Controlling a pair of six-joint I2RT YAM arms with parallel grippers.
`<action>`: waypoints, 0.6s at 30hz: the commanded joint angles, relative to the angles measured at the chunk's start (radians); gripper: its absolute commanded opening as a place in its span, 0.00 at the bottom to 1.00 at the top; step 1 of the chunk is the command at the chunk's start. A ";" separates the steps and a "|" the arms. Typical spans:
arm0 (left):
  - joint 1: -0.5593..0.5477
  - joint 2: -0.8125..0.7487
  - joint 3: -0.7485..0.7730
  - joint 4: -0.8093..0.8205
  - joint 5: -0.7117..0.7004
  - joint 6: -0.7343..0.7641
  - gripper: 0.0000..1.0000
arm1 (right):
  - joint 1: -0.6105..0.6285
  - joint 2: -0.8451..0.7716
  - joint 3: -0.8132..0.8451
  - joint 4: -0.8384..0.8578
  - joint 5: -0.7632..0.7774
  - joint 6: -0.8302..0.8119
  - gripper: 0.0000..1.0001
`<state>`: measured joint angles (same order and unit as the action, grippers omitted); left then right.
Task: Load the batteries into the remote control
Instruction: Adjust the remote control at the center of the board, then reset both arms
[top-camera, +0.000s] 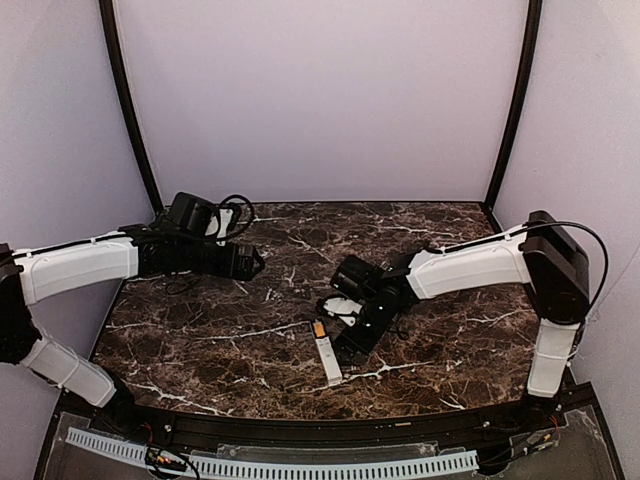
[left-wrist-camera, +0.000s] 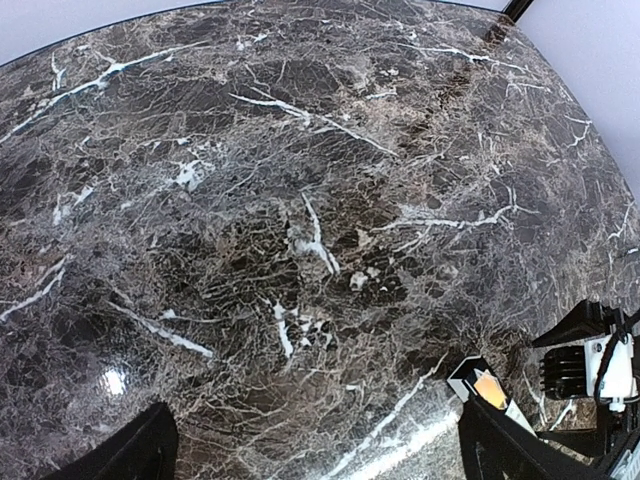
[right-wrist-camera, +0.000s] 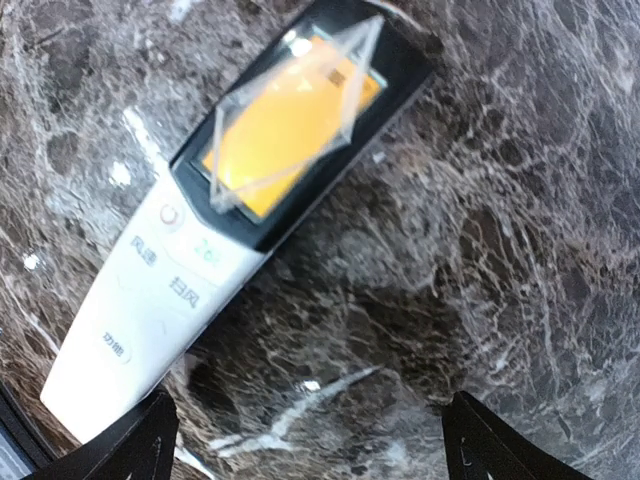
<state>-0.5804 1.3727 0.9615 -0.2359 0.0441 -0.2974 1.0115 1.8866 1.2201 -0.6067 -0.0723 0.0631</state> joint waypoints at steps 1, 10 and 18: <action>0.002 0.017 0.029 -0.020 0.037 -0.011 0.98 | 0.024 0.040 0.033 0.076 -0.085 0.063 0.93; 0.002 0.060 0.081 -0.008 0.054 -0.010 0.98 | -0.033 -0.050 -0.011 0.192 -0.145 0.083 0.97; 0.016 0.077 0.177 -0.079 -0.081 0.029 0.99 | -0.233 -0.306 -0.126 0.323 -0.204 0.084 0.99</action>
<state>-0.5800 1.4475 1.0756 -0.2539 0.0456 -0.2947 0.8696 1.7027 1.1282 -0.3977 -0.2272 0.1368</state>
